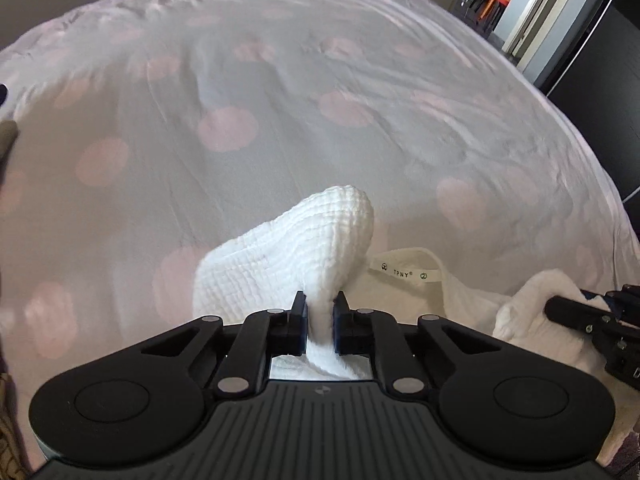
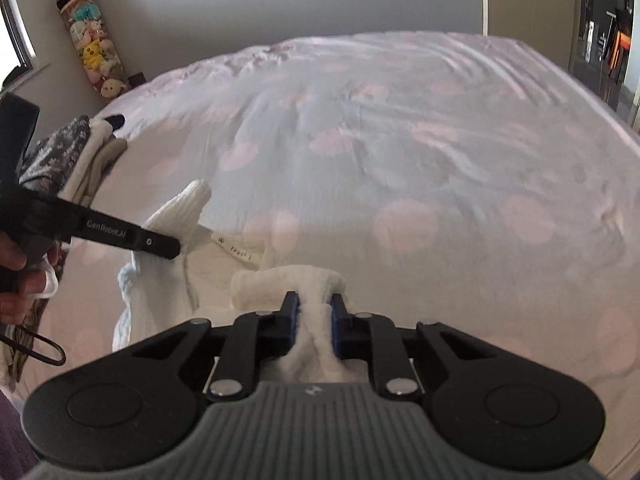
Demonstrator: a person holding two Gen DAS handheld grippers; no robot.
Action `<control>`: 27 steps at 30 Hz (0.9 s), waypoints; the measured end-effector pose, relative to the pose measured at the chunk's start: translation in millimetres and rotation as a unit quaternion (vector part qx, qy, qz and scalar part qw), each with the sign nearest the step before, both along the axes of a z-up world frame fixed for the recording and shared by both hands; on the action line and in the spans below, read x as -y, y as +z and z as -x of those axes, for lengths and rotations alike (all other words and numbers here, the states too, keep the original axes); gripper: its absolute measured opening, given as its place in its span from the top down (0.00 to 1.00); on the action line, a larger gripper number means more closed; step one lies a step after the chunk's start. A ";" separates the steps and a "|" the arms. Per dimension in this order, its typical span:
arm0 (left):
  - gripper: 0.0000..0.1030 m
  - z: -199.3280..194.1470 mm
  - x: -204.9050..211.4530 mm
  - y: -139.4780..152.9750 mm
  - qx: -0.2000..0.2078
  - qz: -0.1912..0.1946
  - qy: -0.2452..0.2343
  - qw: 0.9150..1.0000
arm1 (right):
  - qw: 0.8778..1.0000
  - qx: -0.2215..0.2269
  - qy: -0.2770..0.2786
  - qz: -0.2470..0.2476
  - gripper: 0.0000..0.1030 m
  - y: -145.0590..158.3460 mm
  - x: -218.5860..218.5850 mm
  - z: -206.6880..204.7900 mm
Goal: Fold clothes
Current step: 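Grasp a shirt edge with the left tool while the right tool grasps another edge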
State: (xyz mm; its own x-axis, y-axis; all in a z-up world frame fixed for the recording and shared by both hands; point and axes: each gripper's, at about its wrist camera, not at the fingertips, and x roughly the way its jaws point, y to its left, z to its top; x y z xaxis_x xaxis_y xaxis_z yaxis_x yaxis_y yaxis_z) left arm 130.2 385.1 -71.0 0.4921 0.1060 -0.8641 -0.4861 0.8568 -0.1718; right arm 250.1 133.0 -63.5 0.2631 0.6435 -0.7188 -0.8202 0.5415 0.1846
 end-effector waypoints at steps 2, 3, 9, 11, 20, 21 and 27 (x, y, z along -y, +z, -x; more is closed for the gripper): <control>0.91 16.7 1.9 27.7 0.021 -0.024 0.012 0.999 | 0.999 0.023 0.006 -0.028 0.83 27.4 -3.5 6.9; 0.91 28.6 2.5 43.2 0.032 -0.040 0.020 0.998 | 0.998 0.037 0.010 -0.043 0.84 41.6 -5.3 12.2; 0.91 105.2 9.8 127.0 0.090 -0.124 0.067 0.986 | 0.986 0.121 0.006 -0.114 0.84 117.0 -4.9 42.3; 0.91 127.6 15.8 139.2 0.089 -0.137 0.074 0.984 | 0.981 0.143 -0.009 -0.127 0.84 133.9 0.2 48.2; 0.88 179.5 59.1 71.7 -0.002 -0.048 0.031 0.998 | 0.983 0.166 -0.055 -0.056 0.84 100.3 20.6 55.6; 0.88 183.2 65.8 60.1 -0.017 -0.040 0.025 0.999 | 0.983 0.168 -0.061 -0.042 0.84 90.4 23.5 55.8; 0.87 210.1 76.0 21.9 -0.072 -0.017 0.024 0.997 | 0.983 0.150 -0.106 0.018 0.84 35.5 52.3 47.6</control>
